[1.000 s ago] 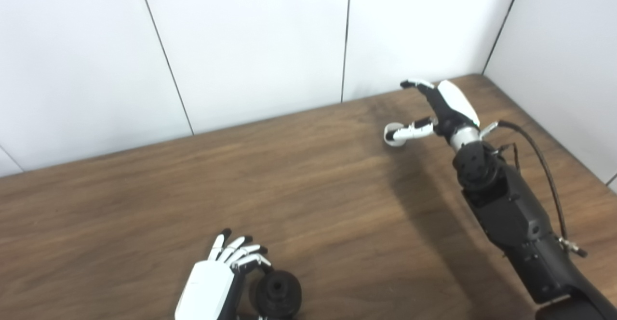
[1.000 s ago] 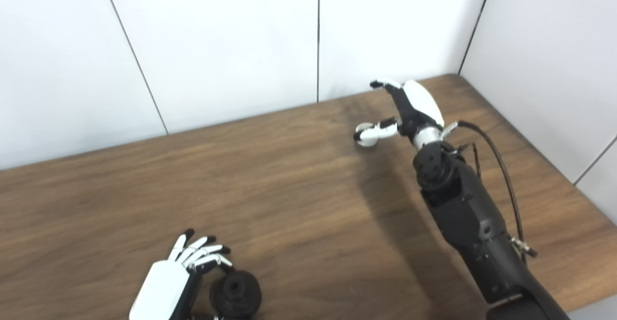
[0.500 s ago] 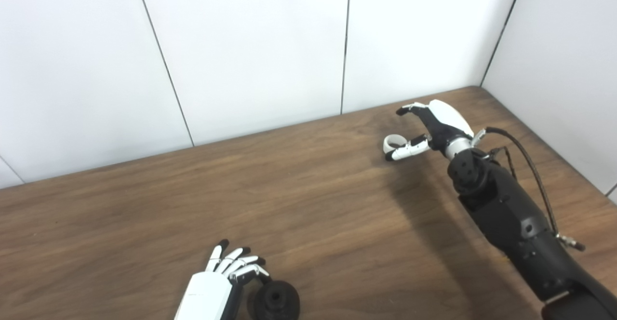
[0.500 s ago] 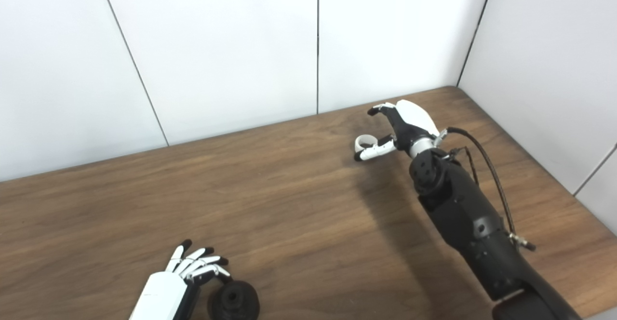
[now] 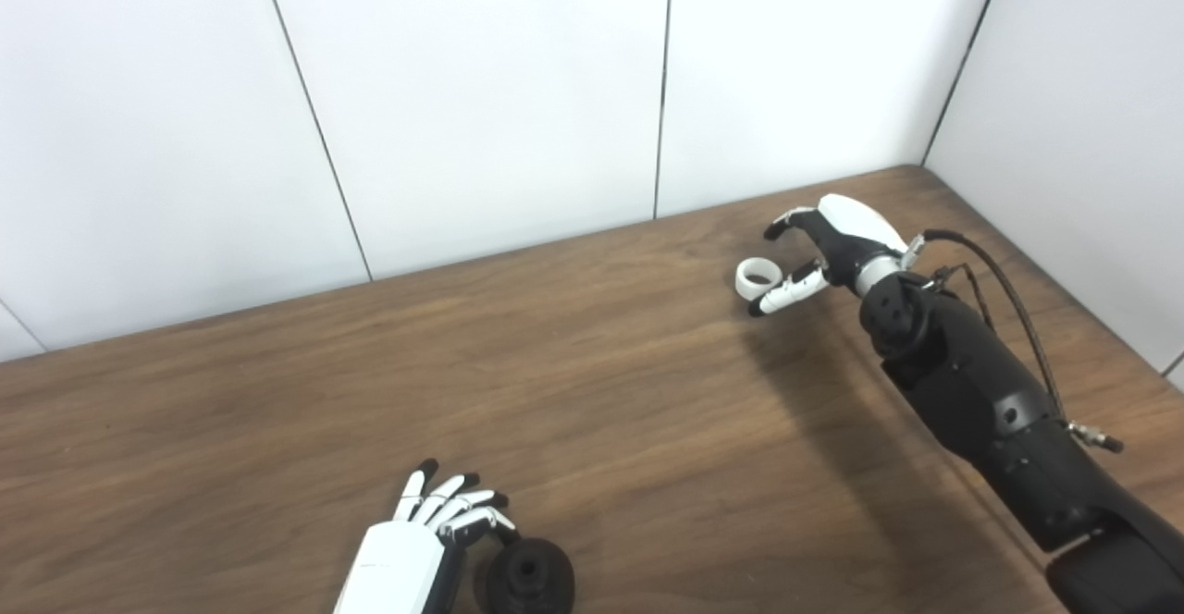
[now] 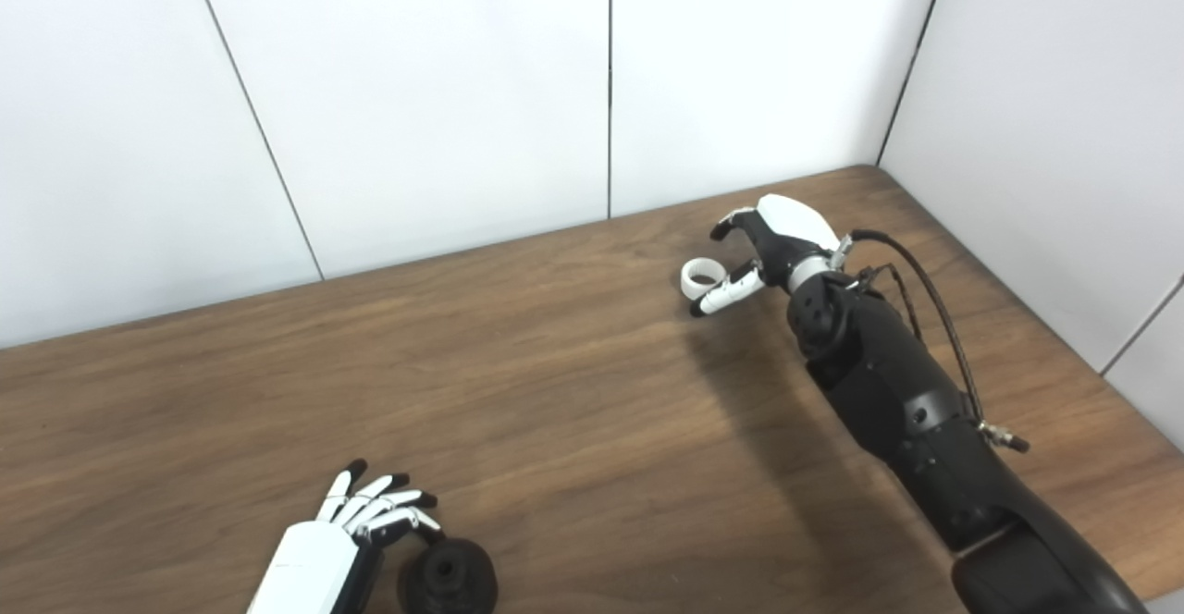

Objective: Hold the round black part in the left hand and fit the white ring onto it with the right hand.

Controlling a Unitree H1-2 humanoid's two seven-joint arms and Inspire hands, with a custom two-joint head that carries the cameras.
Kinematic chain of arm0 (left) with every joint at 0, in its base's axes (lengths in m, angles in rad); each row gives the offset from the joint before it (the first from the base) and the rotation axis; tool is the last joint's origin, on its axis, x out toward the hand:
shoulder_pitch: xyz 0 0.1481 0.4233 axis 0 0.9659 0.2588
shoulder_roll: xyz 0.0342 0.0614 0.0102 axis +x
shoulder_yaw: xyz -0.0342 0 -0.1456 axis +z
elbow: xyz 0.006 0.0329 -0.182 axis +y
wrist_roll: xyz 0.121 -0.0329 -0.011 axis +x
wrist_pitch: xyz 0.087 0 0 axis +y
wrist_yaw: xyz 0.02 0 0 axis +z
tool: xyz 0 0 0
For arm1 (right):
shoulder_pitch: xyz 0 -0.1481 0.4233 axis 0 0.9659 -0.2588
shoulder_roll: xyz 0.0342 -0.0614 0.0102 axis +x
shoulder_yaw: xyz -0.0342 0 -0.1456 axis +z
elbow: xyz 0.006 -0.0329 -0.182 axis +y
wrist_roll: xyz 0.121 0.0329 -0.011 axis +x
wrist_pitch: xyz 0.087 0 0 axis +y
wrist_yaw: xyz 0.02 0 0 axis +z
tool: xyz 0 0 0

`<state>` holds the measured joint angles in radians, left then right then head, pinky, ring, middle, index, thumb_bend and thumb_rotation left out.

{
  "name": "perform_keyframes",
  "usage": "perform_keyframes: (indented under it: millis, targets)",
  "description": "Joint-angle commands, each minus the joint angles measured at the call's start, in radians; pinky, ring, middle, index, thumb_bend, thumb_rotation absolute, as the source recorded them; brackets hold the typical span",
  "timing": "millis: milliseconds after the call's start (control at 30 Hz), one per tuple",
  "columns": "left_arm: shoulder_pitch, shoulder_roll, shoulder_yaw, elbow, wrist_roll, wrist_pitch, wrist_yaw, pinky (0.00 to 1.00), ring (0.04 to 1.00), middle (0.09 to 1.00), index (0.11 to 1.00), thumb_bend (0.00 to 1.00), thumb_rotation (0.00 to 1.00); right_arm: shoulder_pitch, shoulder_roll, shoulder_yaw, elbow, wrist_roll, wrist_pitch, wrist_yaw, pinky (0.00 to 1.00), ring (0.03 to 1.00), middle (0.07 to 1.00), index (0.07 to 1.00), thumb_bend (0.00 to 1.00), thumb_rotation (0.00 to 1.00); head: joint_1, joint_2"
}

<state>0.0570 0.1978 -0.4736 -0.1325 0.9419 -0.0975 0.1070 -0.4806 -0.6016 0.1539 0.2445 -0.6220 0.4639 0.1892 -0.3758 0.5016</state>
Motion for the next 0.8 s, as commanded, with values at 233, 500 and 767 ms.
perform_keyframes:
  millis: [233, 500, 767]
  targets:
    - [0.052, 0.025, -0.003, 0.059, 0.026, 0.007, 0.004, 1.0, 0.873, 0.761, 0.483, 0.52, 0.06, -0.067, -0.026, -0.009, -0.011, -0.036, 0.004, 0.009, 0.86, 0.966, 0.917, 0.701, 0.84, 0.28, -0.003, 0.005]
    - [0.057, 0.025, -0.002, 0.045, 0.026, 0.015, -0.01, 1.0, 0.878, 0.766, 0.483, 0.52, 0.06, -0.075, -0.017, -0.005, -0.008, -0.033, -0.001, 0.008, 0.87, 0.968, 0.915, 0.681, 0.84, 0.25, -0.002, 0.015]
    - [0.058, 0.025, -0.004, 0.042, 0.028, 0.016, -0.012, 1.0, 0.877, 0.765, 0.483, 0.52, 0.06, -0.086, -0.019, 0.008, -0.003, -0.04, 0.0, 0.017, 0.87, 0.971, 0.914, 0.674, 0.83, 0.25, 0.001, 0.019]
